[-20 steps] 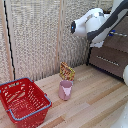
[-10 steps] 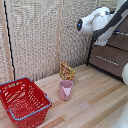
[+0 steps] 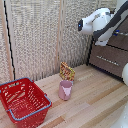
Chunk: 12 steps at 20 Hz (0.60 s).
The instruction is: Transport the gripper mindfully toward the orange-red bowl and clasp it to elevate with ease. Ensure your robot's arm aligns efficiently with the top drawer's opening. Carefully slide the orange-red bowl into the designated spot with precision. After confirmation, withdraw the gripper gently. Close the drawer smoothly by transitioning the gripper to its handle.
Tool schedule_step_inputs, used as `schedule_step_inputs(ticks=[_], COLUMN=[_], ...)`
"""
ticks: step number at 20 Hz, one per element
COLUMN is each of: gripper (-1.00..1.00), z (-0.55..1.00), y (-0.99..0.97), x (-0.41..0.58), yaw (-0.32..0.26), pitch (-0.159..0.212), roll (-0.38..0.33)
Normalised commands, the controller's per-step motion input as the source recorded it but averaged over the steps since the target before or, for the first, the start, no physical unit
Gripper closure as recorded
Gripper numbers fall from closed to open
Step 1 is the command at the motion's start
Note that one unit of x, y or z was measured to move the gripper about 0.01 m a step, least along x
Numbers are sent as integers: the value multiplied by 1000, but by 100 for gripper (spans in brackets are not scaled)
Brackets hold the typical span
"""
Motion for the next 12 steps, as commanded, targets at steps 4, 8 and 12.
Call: schedule_step_inputs(ticks=[4, 8, 12], gripper=[-100, -100, -100], z=[174, 21, -101], y=[180, 294, 381], x=[189, 307, 325], yaw=[-107, -156, -176], pitch=[50, 84, 27], roll=[-11, -36, -39])
